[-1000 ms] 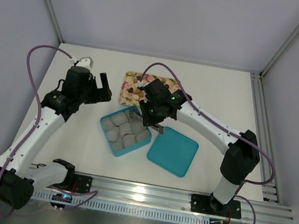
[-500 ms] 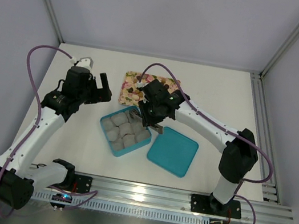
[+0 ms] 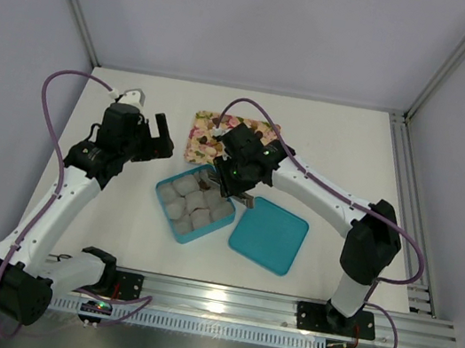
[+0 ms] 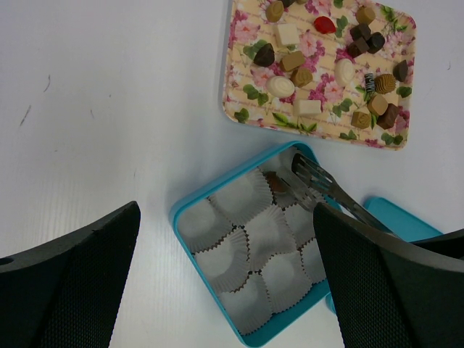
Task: Pack the chocolate
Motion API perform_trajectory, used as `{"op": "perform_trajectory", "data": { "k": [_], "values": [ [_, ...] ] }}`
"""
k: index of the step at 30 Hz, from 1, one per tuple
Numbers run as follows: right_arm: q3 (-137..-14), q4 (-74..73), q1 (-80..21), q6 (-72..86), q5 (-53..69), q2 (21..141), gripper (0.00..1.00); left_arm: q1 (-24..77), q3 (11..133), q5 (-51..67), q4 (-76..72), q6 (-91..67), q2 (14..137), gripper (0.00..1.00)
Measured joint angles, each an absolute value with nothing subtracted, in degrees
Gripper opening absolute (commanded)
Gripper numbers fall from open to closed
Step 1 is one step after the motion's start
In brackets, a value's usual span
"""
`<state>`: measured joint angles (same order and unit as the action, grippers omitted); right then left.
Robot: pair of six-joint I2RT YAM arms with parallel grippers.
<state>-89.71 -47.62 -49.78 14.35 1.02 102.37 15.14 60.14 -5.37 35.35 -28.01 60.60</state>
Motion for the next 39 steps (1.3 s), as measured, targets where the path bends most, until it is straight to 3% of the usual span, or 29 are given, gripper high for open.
{"op": "perform_trajectory", "data": {
  "k": [19,39],
  "values": [
    [-96.7,-49.6,-48.2,13.6,-2.4,100.8,0.42,15.1,60.1,-5.4,35.4,-28.0,60.6,1.00],
    [-89.0,-50.2,-37.6,13.6,-5.4,98.7,0.41,15.1,60.1,-5.3,35.4,-28.0,60.6,1.00]
  ]
}}
